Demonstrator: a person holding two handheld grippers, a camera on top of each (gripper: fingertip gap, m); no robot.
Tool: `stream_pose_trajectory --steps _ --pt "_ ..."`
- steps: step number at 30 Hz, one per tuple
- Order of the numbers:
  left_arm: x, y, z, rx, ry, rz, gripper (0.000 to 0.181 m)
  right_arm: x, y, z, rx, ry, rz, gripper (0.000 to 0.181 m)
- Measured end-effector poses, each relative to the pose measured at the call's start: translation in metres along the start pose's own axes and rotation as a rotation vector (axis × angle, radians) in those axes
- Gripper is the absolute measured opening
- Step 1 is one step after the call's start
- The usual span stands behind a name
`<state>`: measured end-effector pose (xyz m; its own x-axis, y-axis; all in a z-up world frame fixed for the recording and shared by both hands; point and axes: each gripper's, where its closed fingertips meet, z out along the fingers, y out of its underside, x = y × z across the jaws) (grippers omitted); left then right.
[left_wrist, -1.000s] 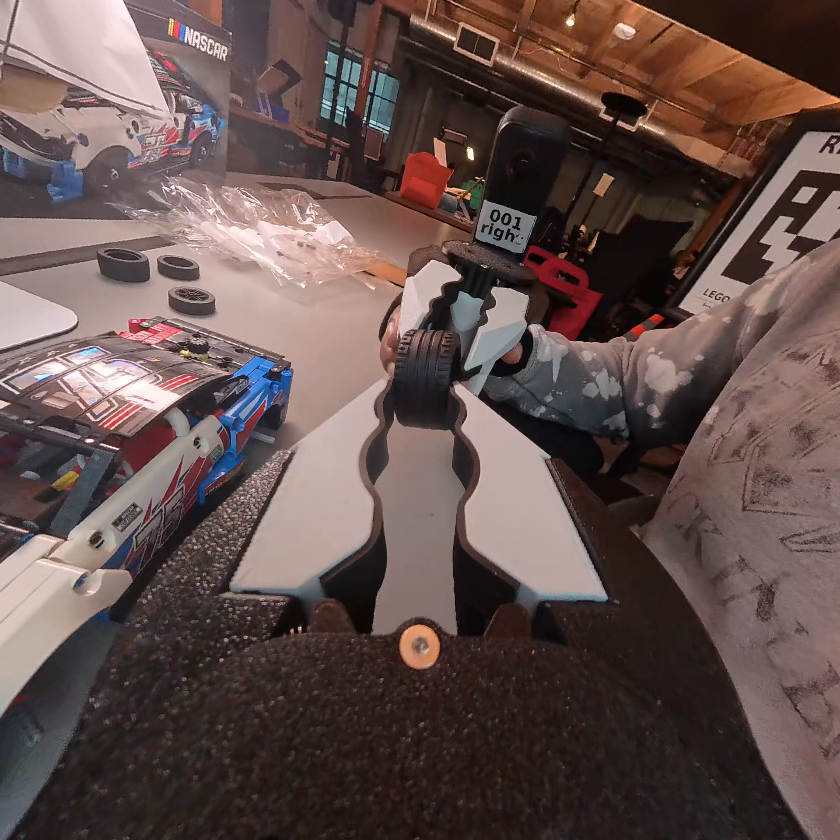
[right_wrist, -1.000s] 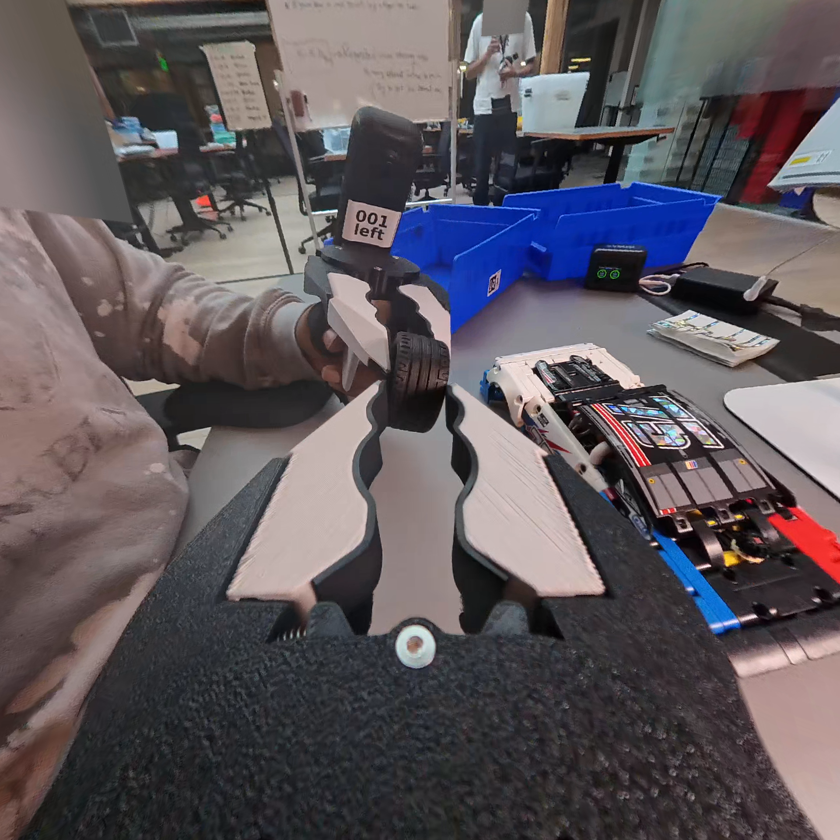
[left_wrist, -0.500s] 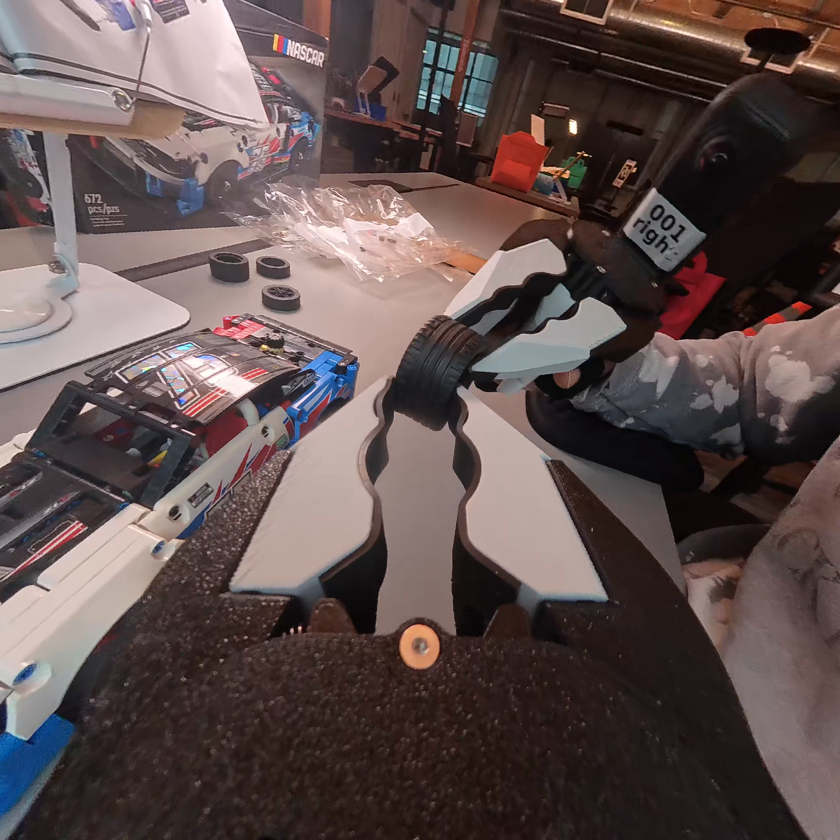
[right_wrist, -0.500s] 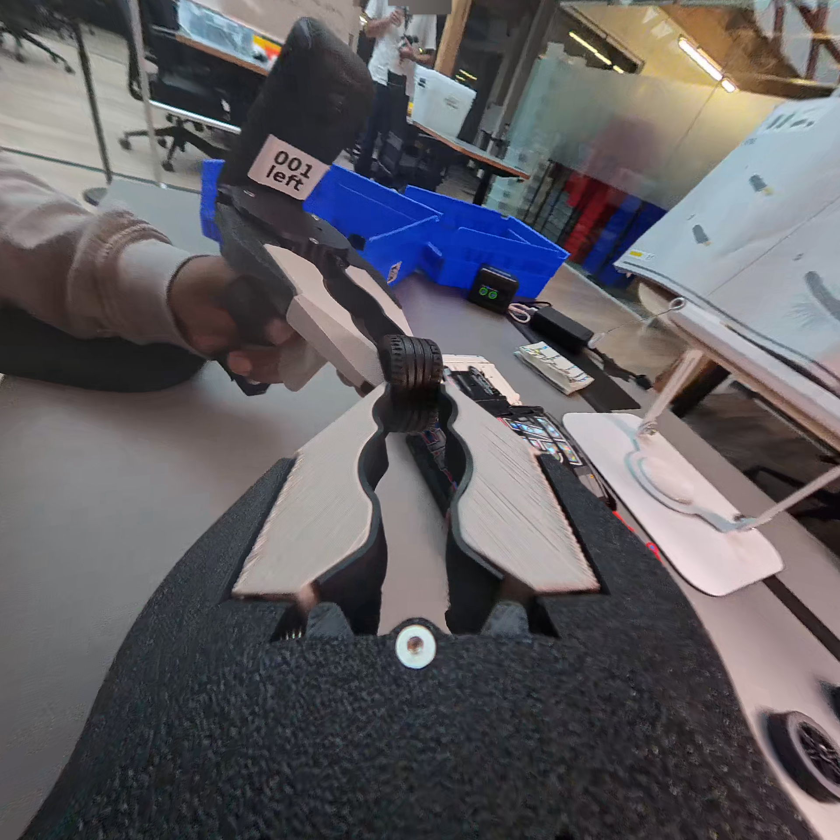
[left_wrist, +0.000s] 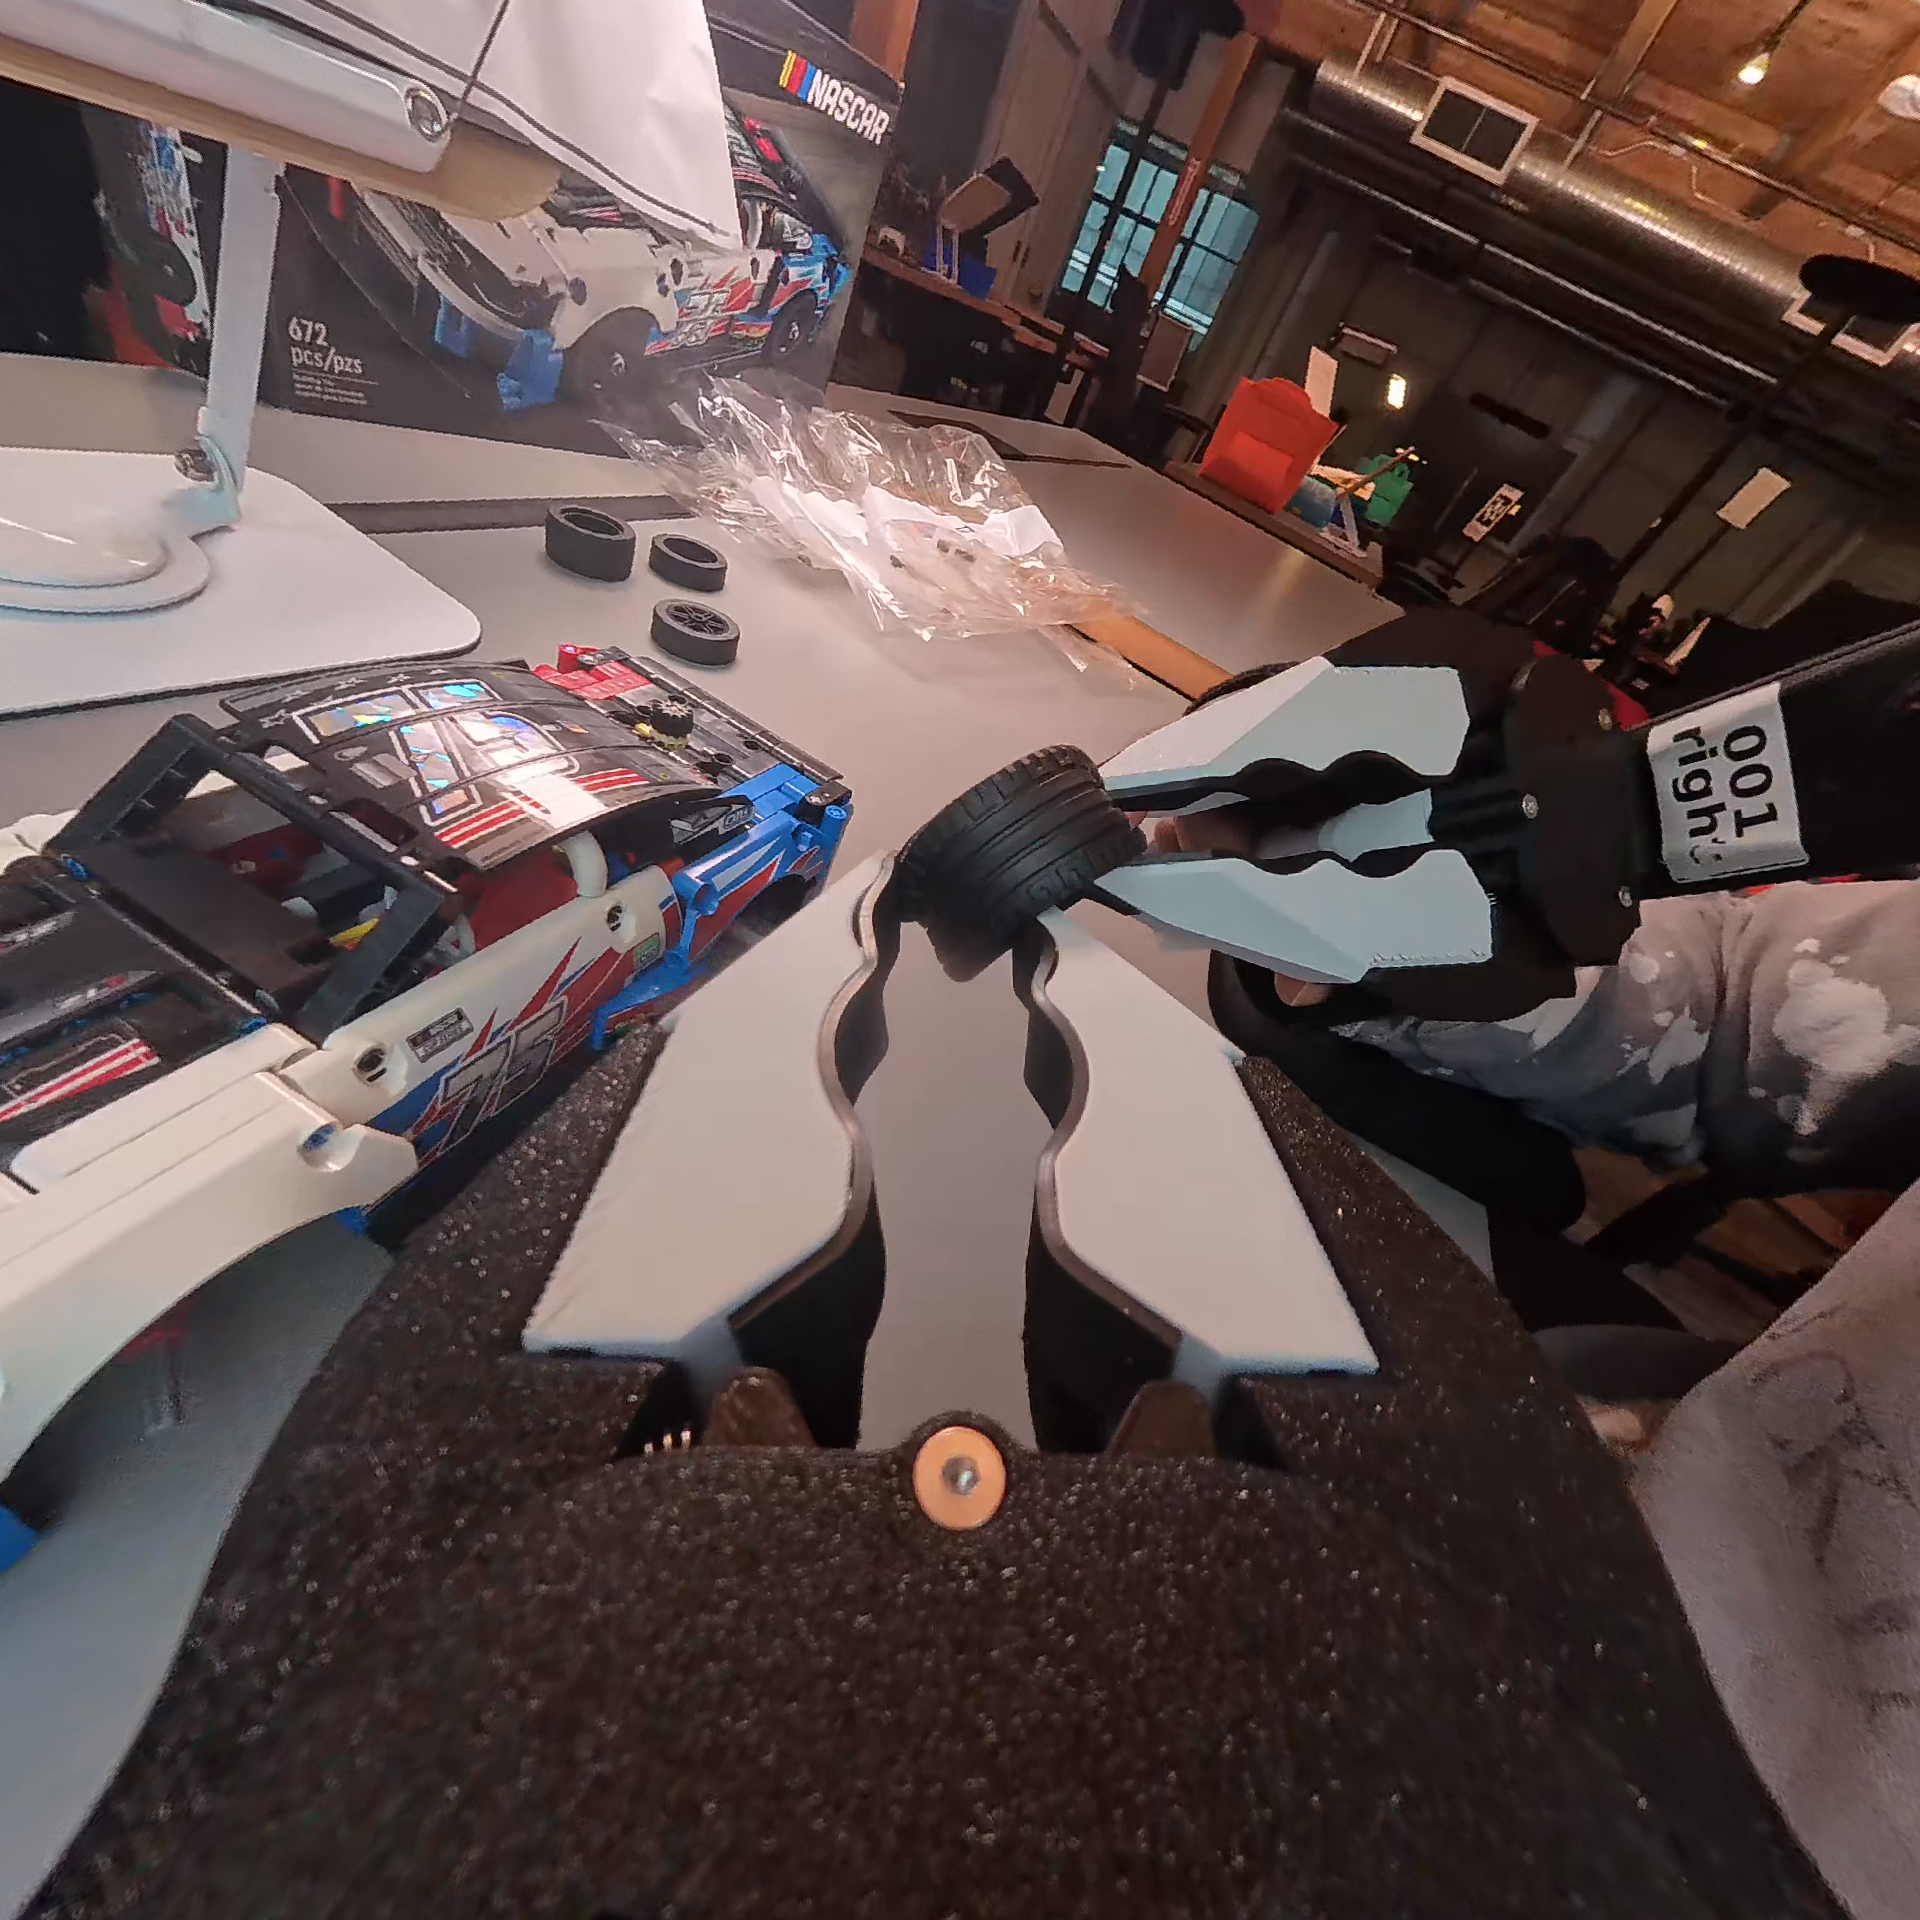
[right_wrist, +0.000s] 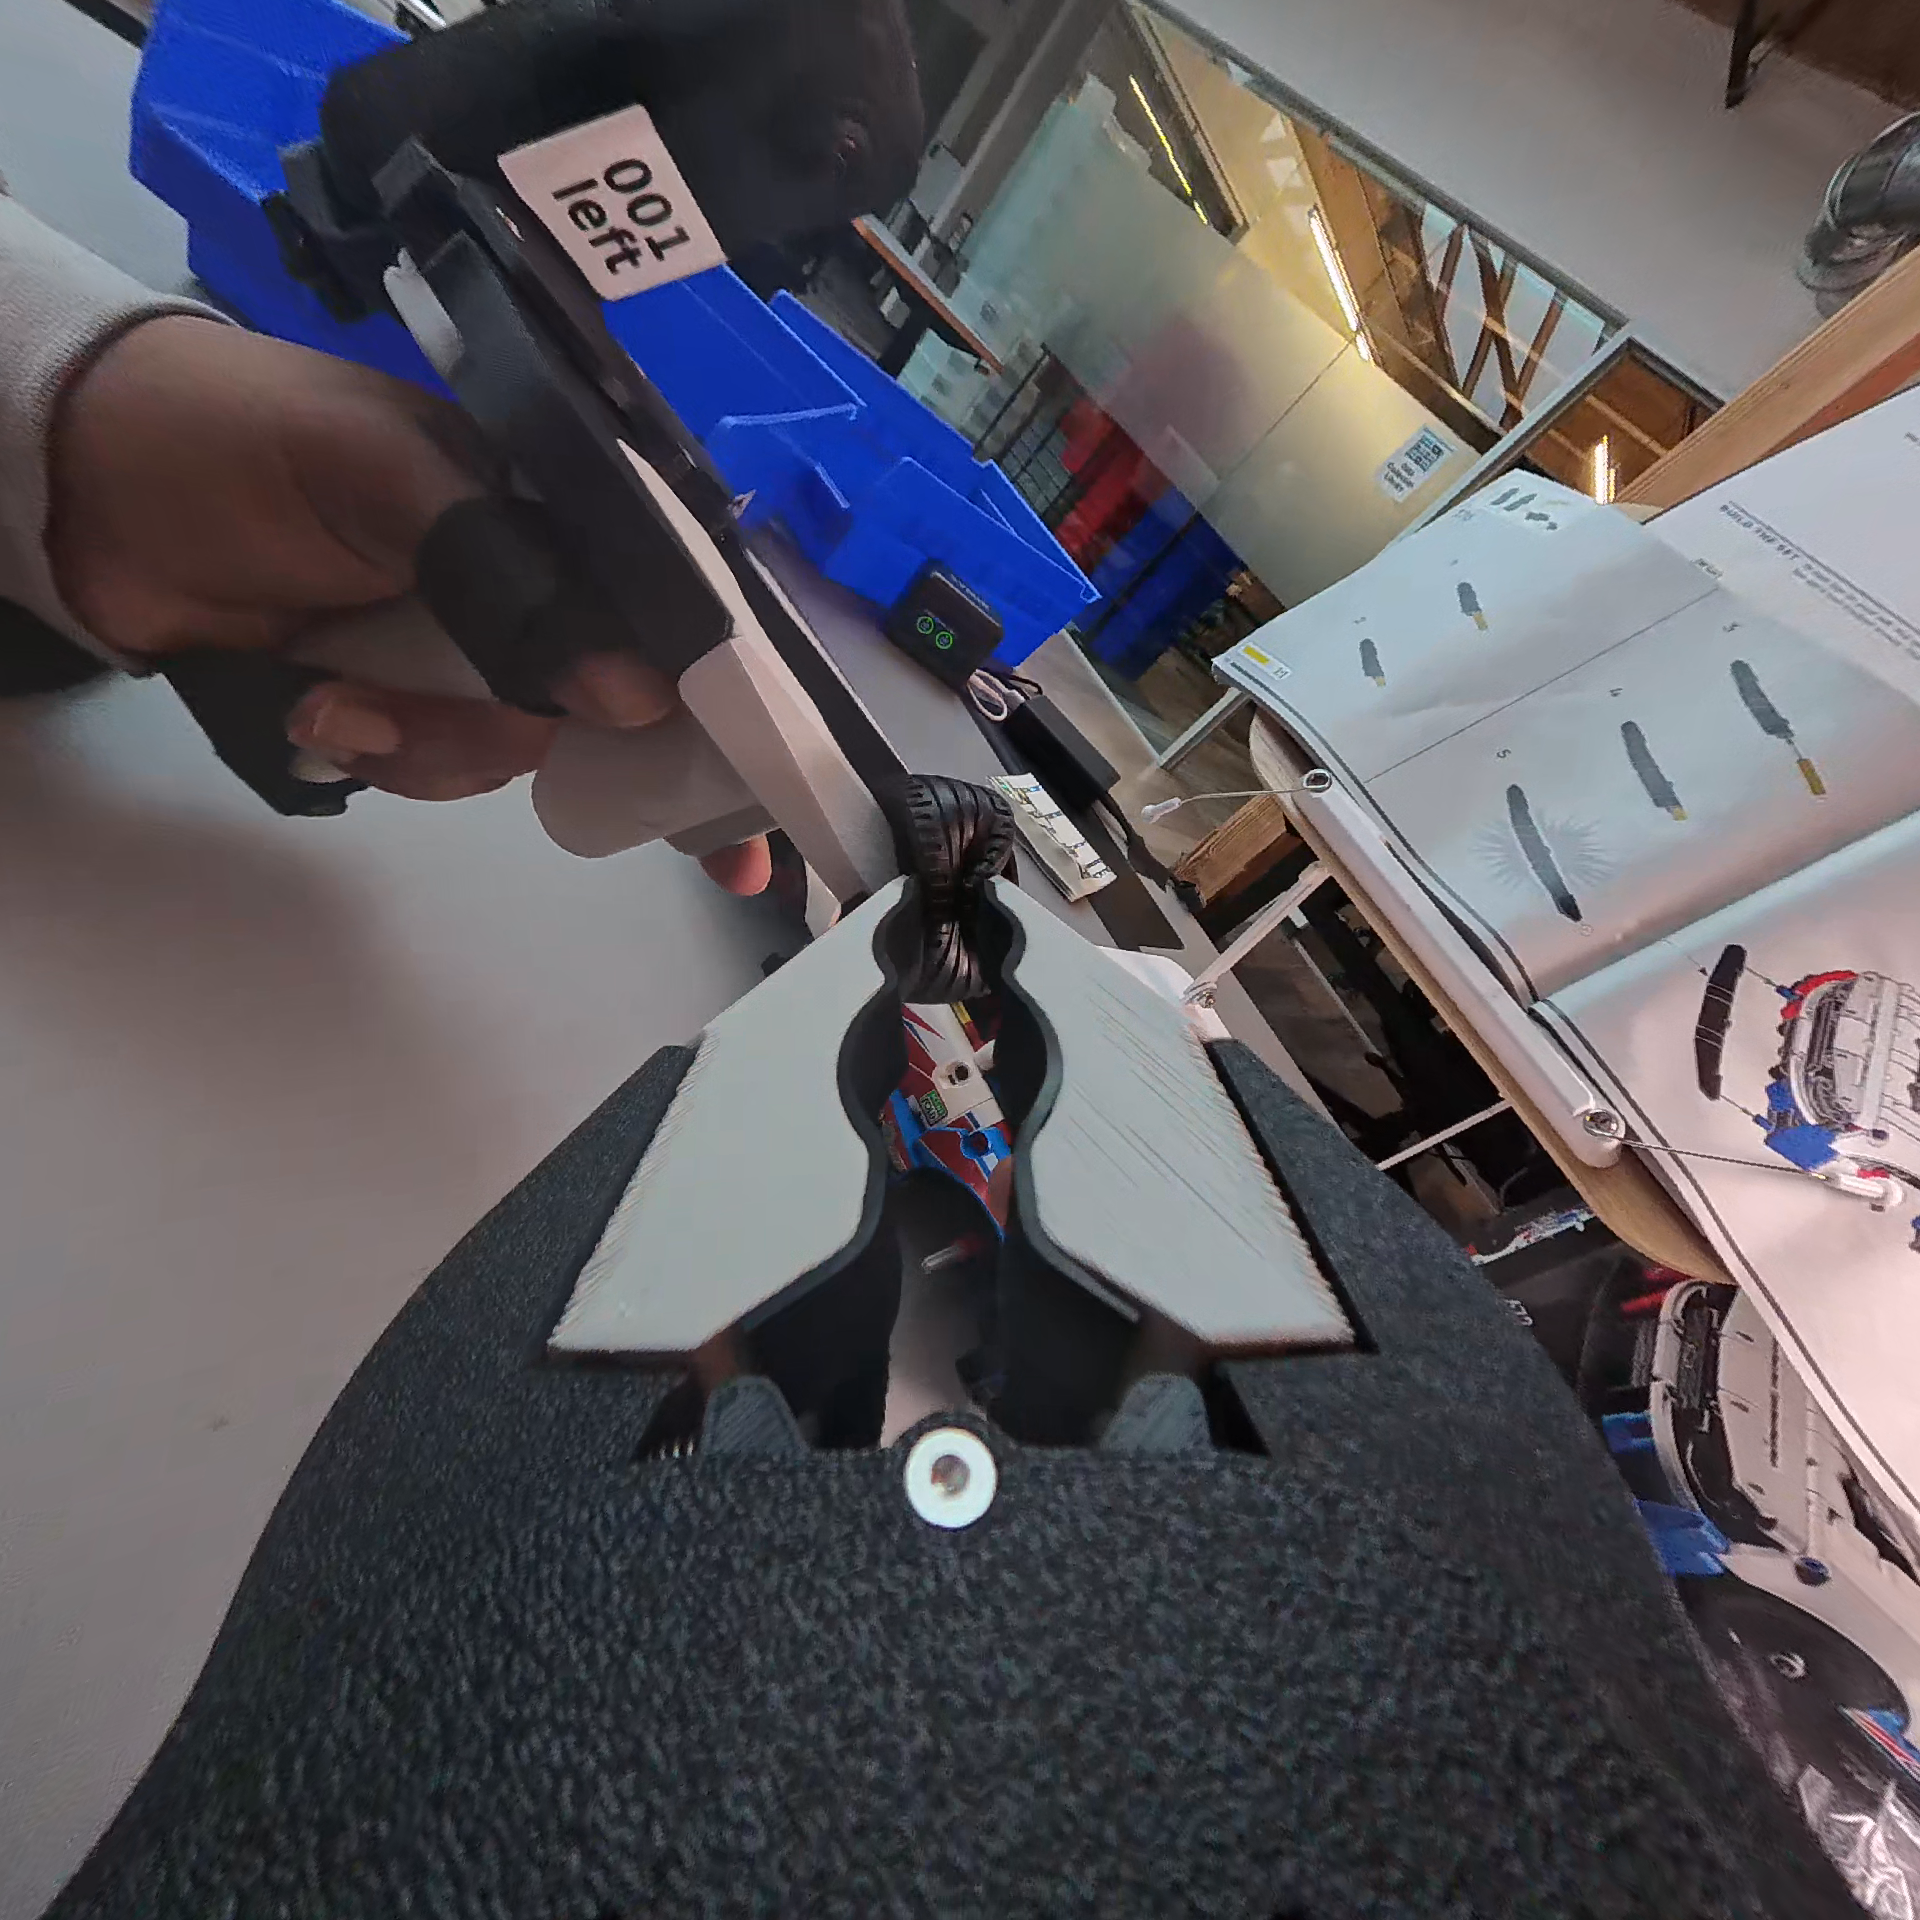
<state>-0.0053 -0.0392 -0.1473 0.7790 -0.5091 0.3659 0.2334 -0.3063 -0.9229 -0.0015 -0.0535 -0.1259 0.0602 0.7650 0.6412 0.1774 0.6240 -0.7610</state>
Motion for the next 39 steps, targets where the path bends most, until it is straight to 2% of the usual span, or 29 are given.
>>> stream_pose_trajectory --steps 8,10,11,12,15,16,19,22,27,29,39 --pt "0.005 0.001 0.001 0.031 0.099 -0.233 0.013 -0.003 -0.006 -0.004 0.061 -0.054 0.141 0.005" --pt "0.003 -0.004 -0.001 0.071 0.124 -0.295 0.001 -0.012 -0.013 -0.006 0.103 -0.126 0.195 0.003" --pt "0.004 -0.011 -0.004 0.106 0.162 -0.319 0.0 -0.02 -0.017 -0.006 0.123 -0.162 0.236 0.003" --pt "0.005 -0.016 -0.007 0.114 0.171 -0.305 0.0 -0.021 -0.021 -0.007 0.158 -0.182 0.268 0.0" --pt "0.006 -0.027 -0.014 0.115 0.073 -0.068 0.003 0.001 -0.035 -0.013 0.234 -0.186 0.356 0.0" --pt "0.009 -0.029 -0.015 0.129 0.09 -0.051 0.003 0.001 -0.038 -0.013 0.249 -0.22 0.385 0.0" --pt "0.013 -0.028 -0.017 0.138 0.151 -0.07 0.002 -0.004 -0.04 -0.015 0.288 -0.329 0.527 0.0" --pt "0.023 -0.028 -0.018 0.144 0.221 -0.07 0.002 -0.002 -0.026 -0.012 0.254 -0.308 0.562 0.0" --pt "0.016 -0.014 -0.011 0.083 0.206 -0.111 0.0 -0.008 -0.015 -0.01 0.213 -0.337 0.599 0.0" --pt "0.013 -0.01 -0.011 0.071 0.19 -0.107 0.0 -0.011 -0.012 -0.009 0.199 -0.37 0.641 0.008" --pt "0.019 -0.015 -0.018 0.087 0.249 -0.106 0.007 -0.012 -0.017 -0.014 0.22 -0.399 0.649 0.012"
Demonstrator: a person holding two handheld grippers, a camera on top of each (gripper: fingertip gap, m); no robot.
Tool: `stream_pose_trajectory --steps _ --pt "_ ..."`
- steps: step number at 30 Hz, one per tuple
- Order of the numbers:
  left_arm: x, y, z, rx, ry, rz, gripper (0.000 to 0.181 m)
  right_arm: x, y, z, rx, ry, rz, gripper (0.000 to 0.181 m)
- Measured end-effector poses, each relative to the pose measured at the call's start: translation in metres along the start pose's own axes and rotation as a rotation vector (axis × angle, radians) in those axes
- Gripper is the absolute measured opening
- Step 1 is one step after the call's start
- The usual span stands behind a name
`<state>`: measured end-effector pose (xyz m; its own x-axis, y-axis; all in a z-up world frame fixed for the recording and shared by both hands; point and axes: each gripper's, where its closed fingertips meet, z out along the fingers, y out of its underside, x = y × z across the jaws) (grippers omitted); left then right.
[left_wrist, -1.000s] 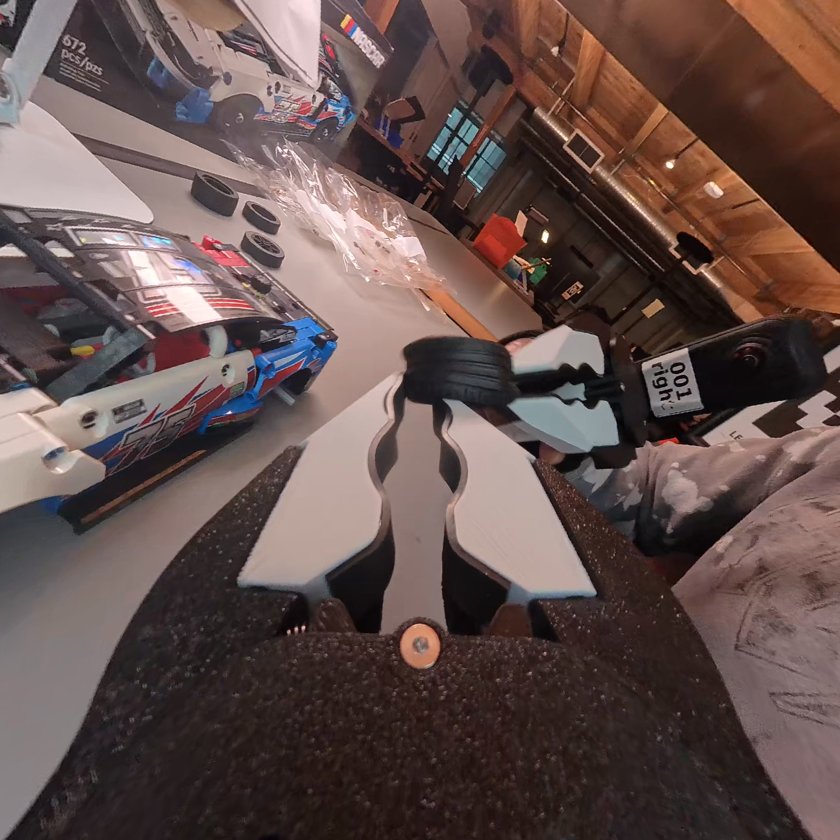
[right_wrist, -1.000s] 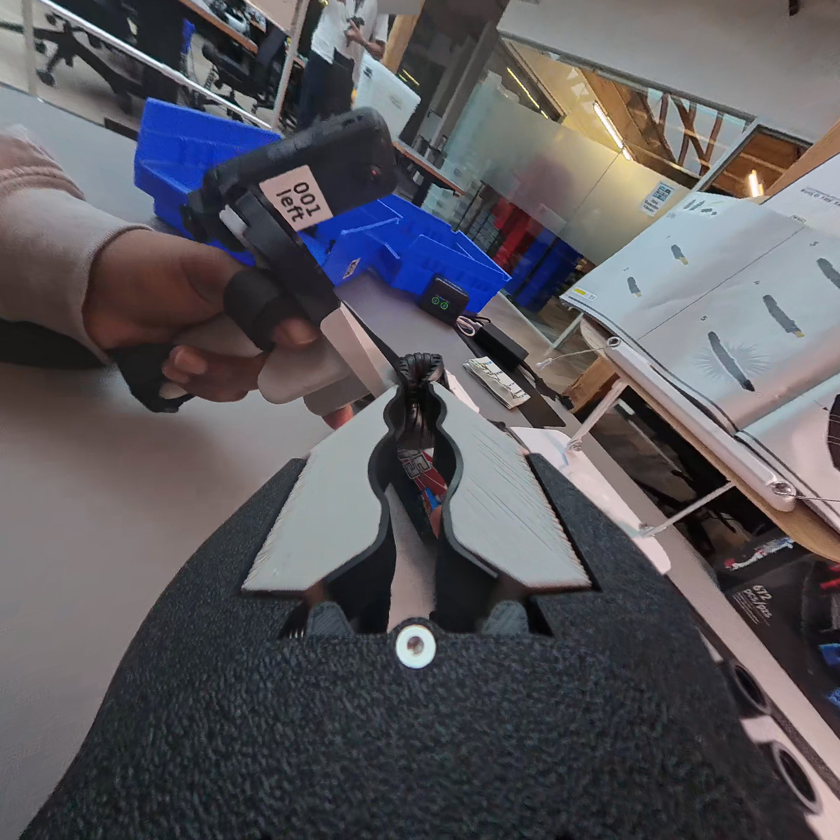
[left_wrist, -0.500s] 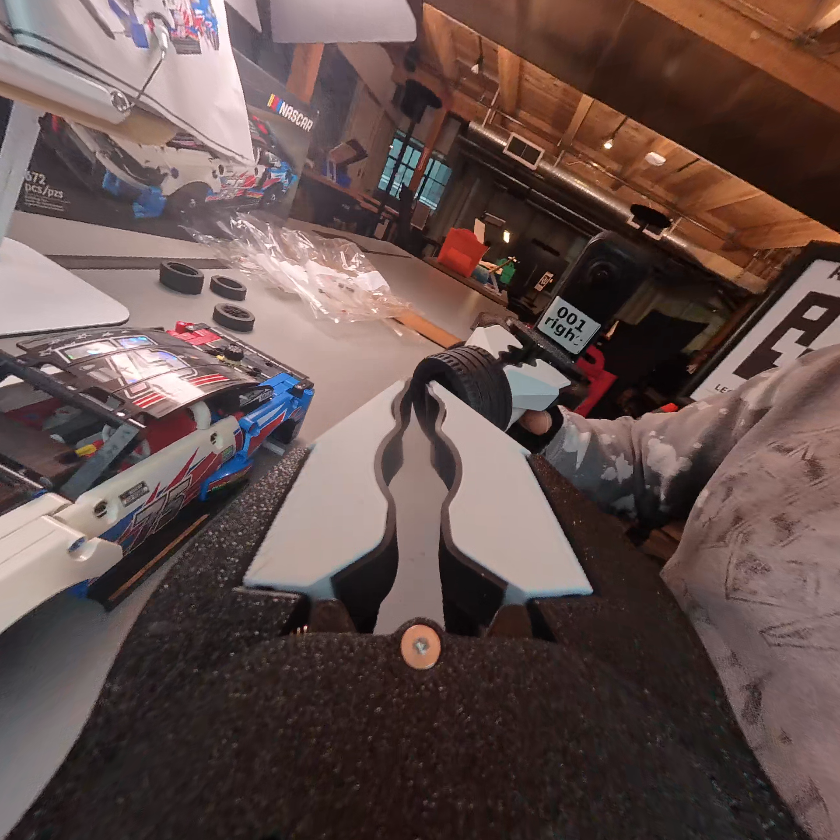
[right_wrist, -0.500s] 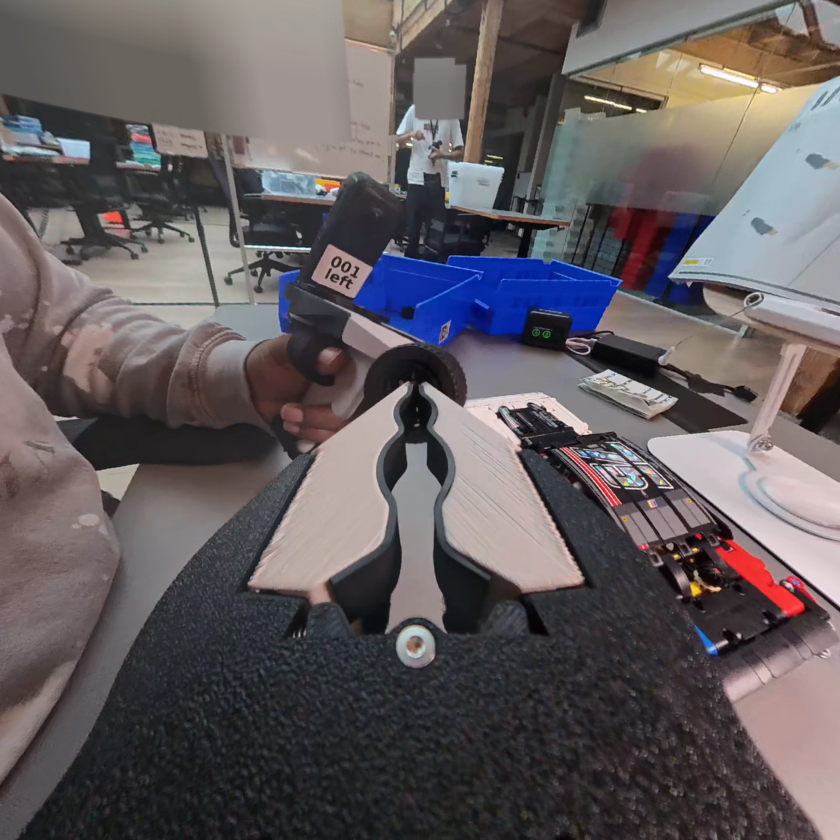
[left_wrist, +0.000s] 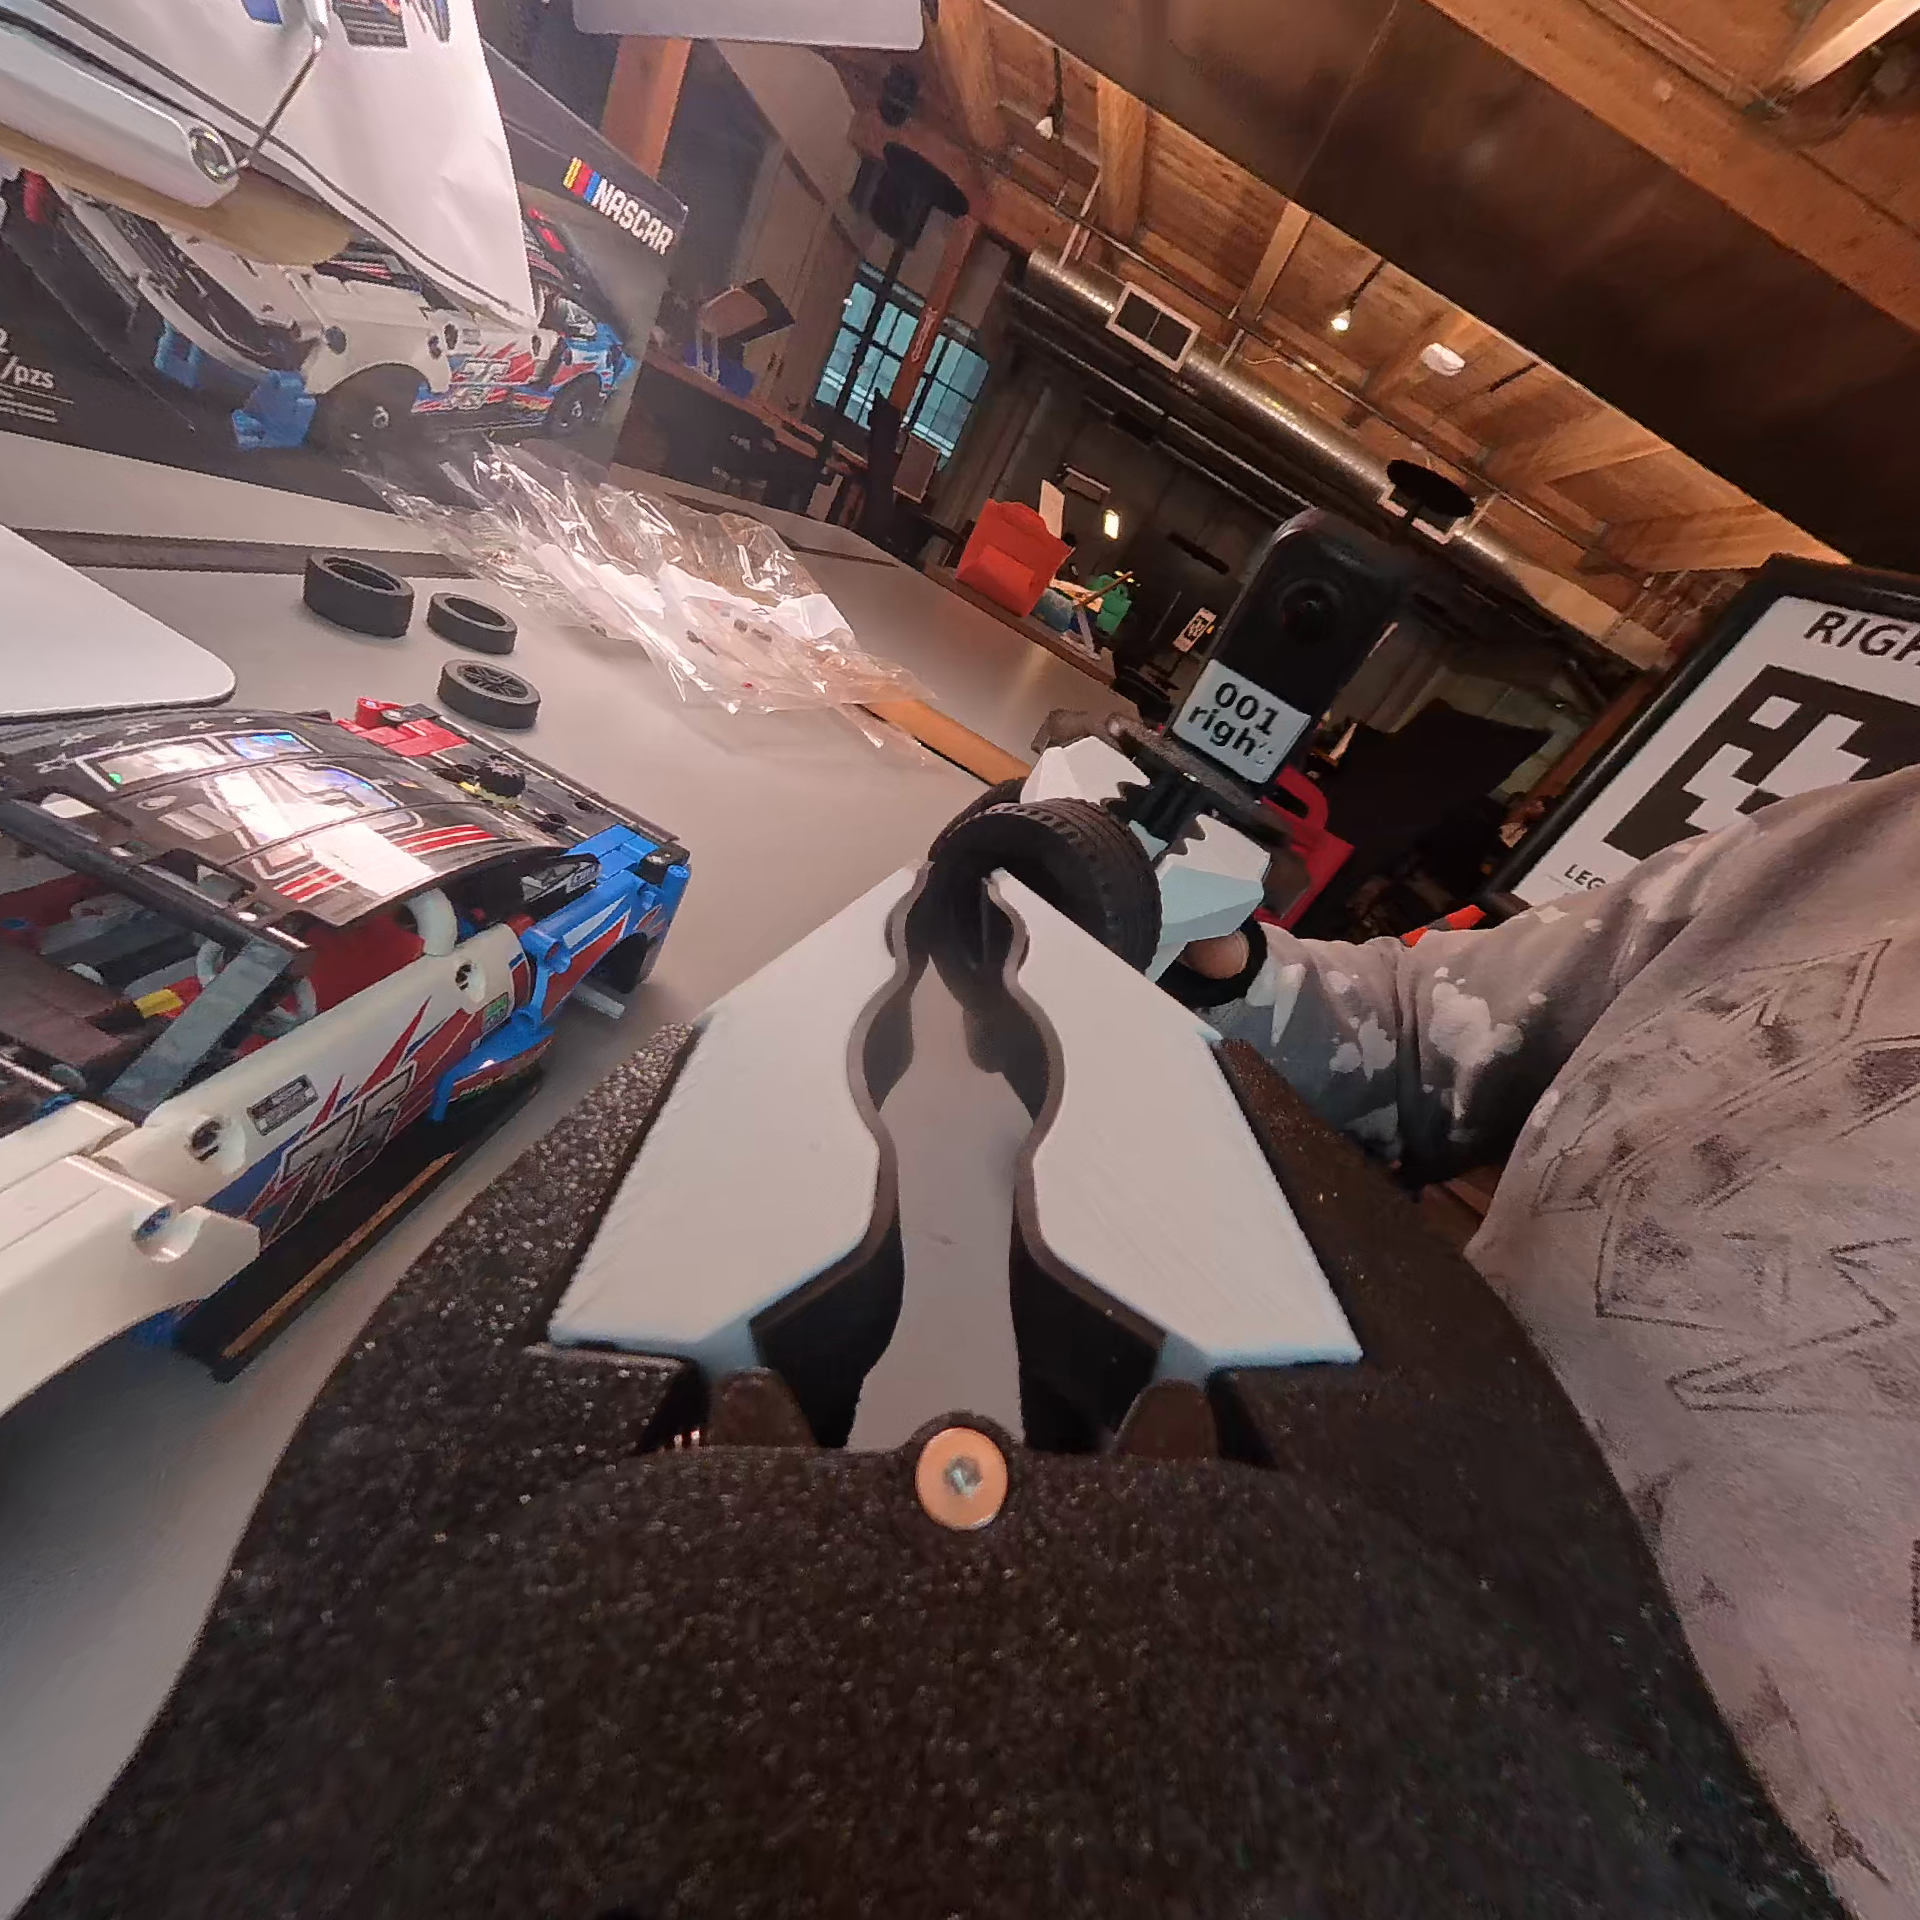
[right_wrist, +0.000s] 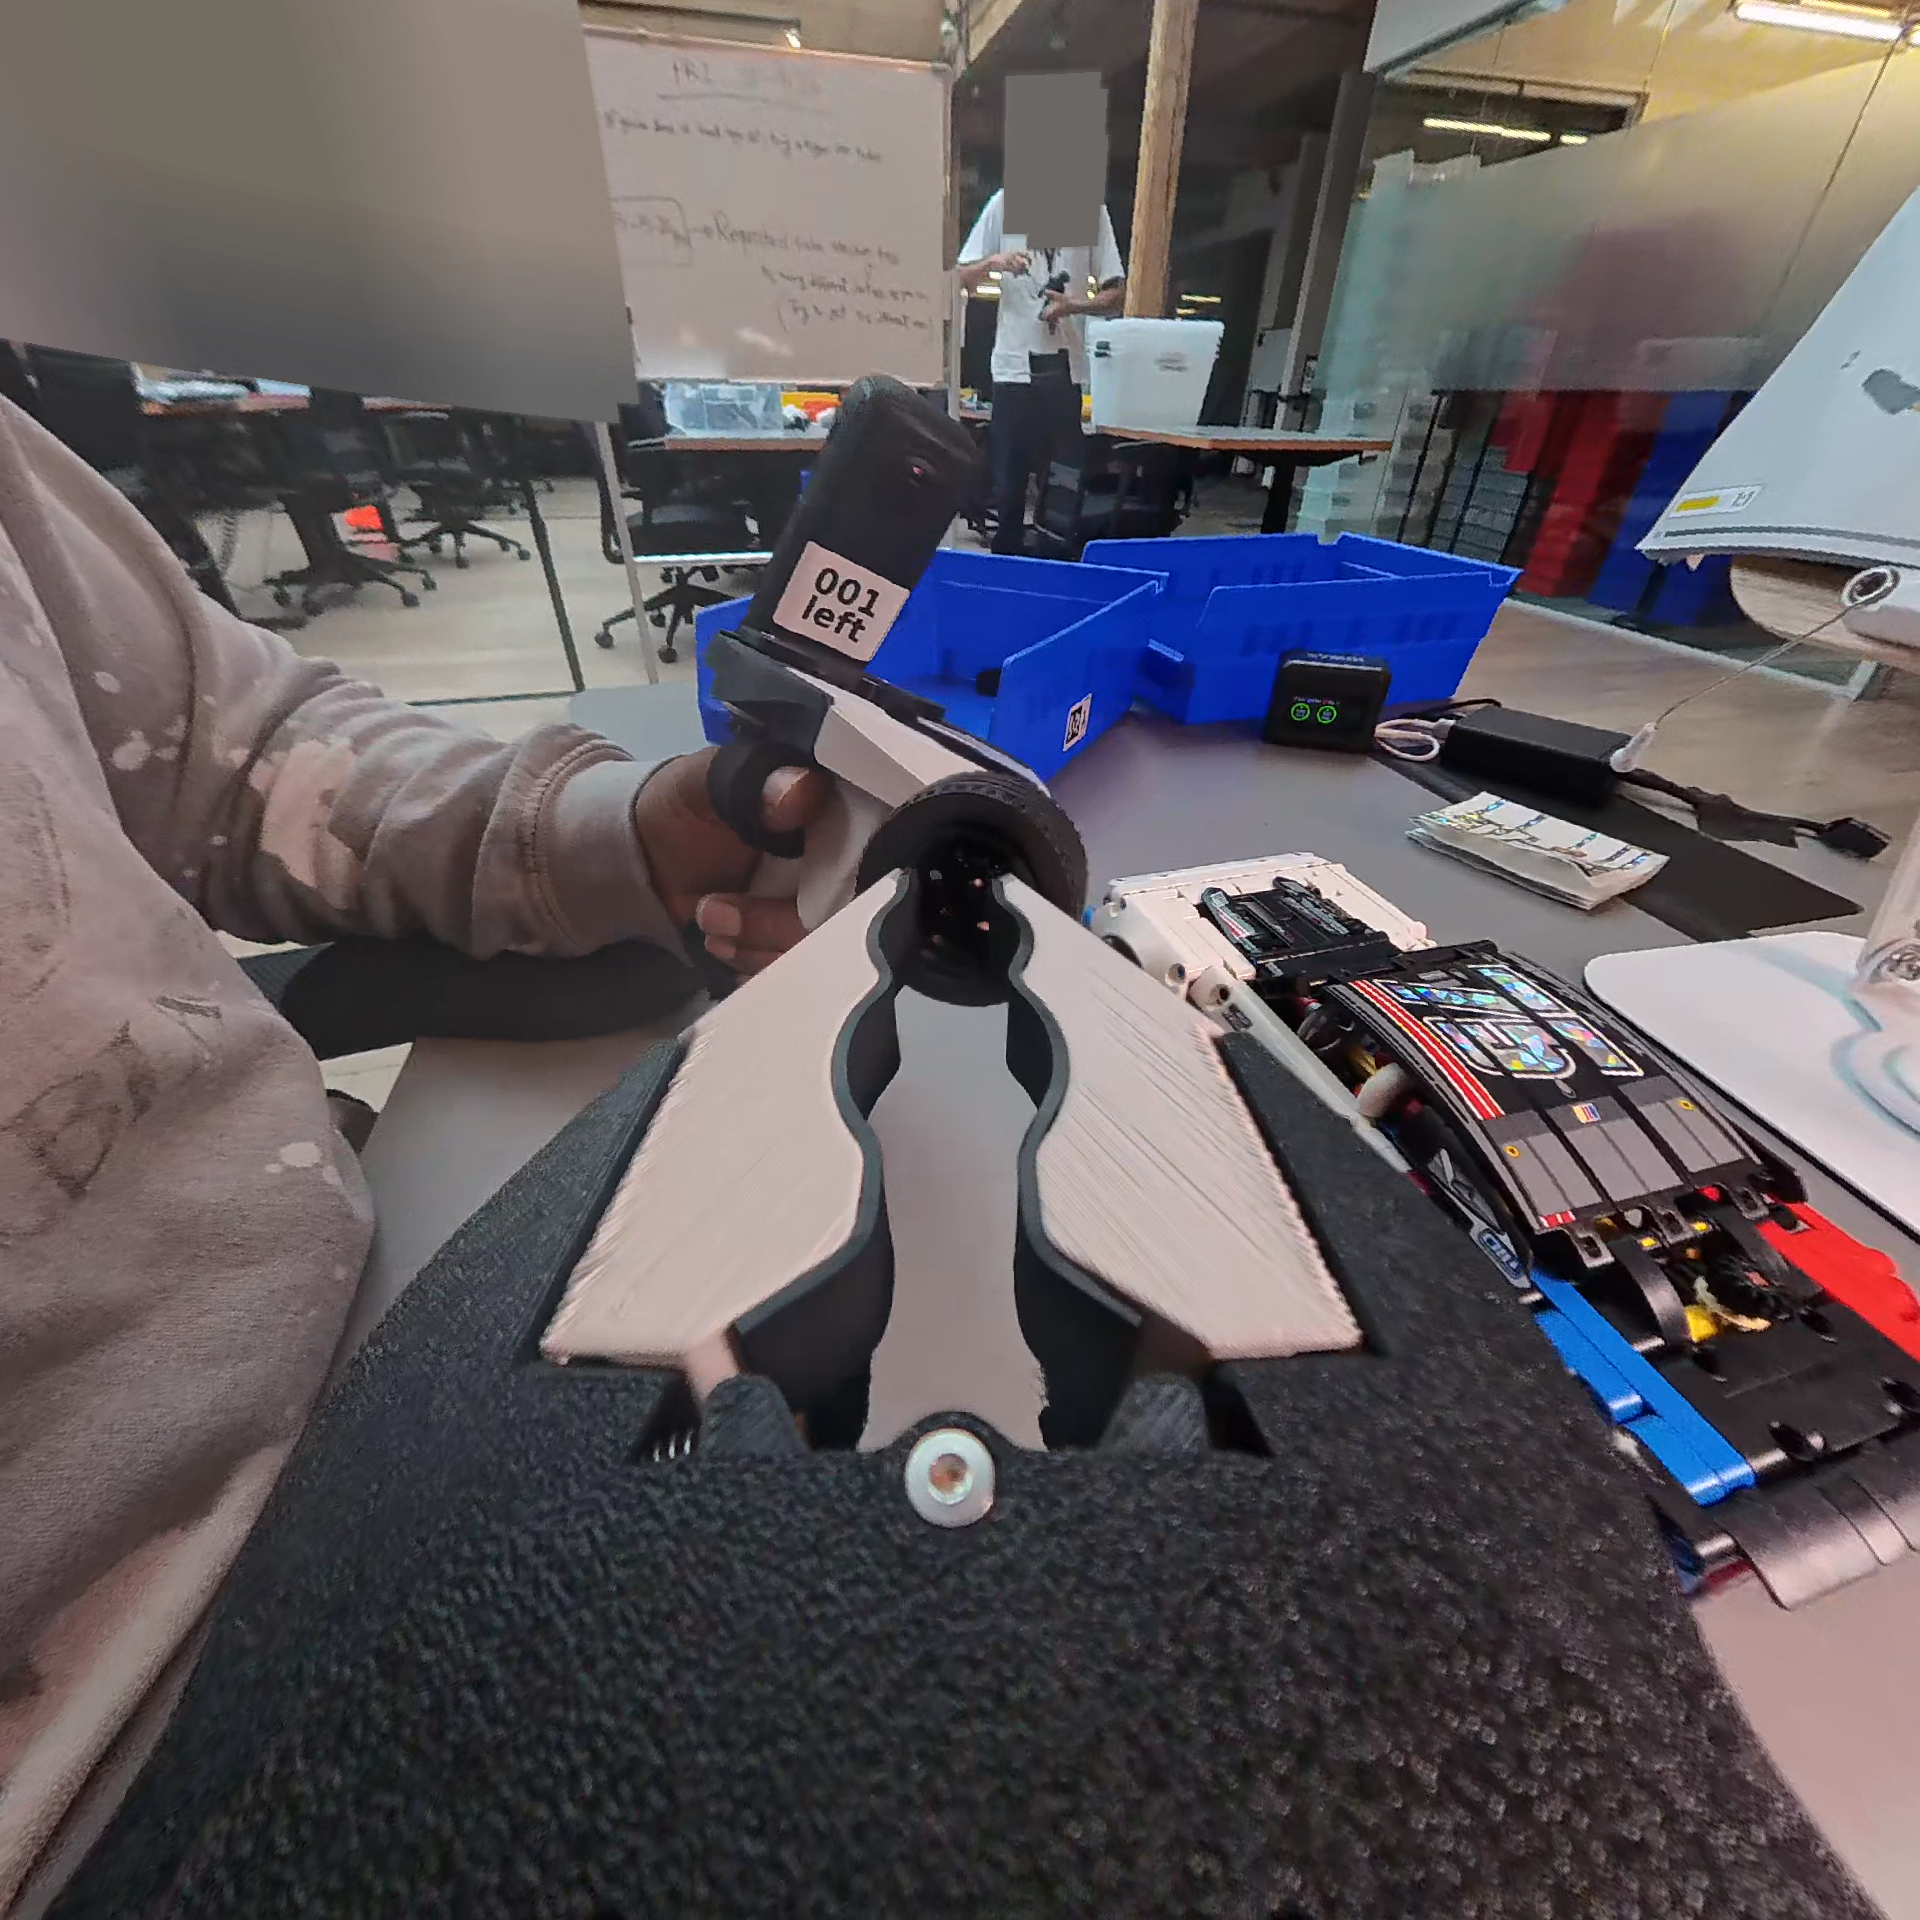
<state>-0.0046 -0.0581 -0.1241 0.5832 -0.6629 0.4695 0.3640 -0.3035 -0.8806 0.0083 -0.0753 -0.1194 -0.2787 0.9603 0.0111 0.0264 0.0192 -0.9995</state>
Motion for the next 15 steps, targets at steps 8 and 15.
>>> stream_pose_trajectory --steps 8,15 --pt "0.019 -0.008 -0.003 0.026 0.101 0.003 0.022 -0.016 -0.01 -0.008 0.086 -0.206 0.202 0.016" --pt "0.031 -0.006 -0.002 0.02 0.171 -0.015 0.031 -0.025 -0.024 -0.018 0.176 -0.367 0.381 0.018"
